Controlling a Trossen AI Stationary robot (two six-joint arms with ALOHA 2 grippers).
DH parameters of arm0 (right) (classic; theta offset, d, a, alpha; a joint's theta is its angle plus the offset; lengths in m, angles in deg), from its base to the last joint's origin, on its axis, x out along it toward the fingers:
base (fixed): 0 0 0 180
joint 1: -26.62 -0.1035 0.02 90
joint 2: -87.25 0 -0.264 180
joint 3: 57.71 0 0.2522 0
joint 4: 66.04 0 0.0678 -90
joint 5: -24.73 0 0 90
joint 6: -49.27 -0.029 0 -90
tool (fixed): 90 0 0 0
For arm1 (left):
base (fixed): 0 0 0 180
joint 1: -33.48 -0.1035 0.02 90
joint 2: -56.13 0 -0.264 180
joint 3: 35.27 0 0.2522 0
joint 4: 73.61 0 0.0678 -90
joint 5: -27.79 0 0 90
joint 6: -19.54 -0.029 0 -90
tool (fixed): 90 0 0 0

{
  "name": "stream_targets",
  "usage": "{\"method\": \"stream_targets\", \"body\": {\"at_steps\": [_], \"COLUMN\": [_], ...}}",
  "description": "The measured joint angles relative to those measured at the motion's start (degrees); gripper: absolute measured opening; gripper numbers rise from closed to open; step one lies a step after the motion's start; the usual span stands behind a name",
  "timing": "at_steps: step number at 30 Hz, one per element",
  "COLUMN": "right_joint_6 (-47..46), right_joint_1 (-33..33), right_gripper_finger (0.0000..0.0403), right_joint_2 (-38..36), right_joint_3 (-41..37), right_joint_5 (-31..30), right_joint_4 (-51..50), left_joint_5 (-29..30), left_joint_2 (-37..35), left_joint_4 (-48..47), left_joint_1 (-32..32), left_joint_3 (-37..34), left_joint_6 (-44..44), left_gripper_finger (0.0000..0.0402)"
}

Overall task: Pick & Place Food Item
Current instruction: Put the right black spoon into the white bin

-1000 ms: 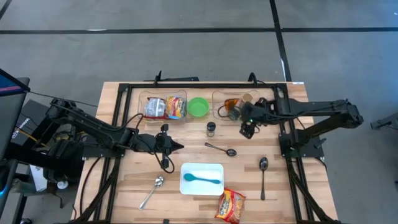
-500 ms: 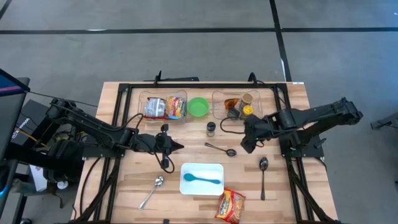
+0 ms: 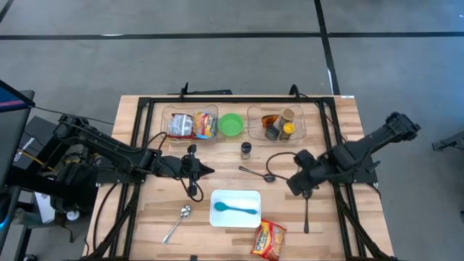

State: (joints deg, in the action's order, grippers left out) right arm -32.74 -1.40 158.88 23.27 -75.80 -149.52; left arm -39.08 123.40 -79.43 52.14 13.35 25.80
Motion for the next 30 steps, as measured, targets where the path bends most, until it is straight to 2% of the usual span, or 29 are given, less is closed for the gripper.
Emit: {"method": "stream_targets", "body": {"at_steps": [6, 17, 23, 30], "right_joint_6": [-13.74, -32.54, -33.32, -31.81], "right_joint_1": [-6.68, -15.26, -17.08, -16.08], "right_gripper_finger": [0.0317, 0.0317, 0.0317, 0.0317], "right_joint_2": [3.64, 12.02, 14.29, 17.66], "right_joint_3": [0.0, -0.04, -0.04, -0.04], "right_joint_5": [0.17, 9.39, 9.31, 9.03], "right_joint_4": [-7.08, -8.05, -6.89, 2.2], "left_joint_5": [0.0, 0.0, 0.0, -0.01], "left_joint_2": [0.0, -0.02, -0.01, 0.0], "left_joint_4": [0.0, 0.28, 0.26, 0.26], "left_joint_1": [0.0, 0.0, 0.0, 0.0], "left_joint_3": [0.0, 0.0, 0.0, 0.0], "left_joint_6": [0.0, 0.02, 0.0, 0.0], "left_gripper_finger": [0.0004, 0.0004, 0.0004, 0.0004]}}
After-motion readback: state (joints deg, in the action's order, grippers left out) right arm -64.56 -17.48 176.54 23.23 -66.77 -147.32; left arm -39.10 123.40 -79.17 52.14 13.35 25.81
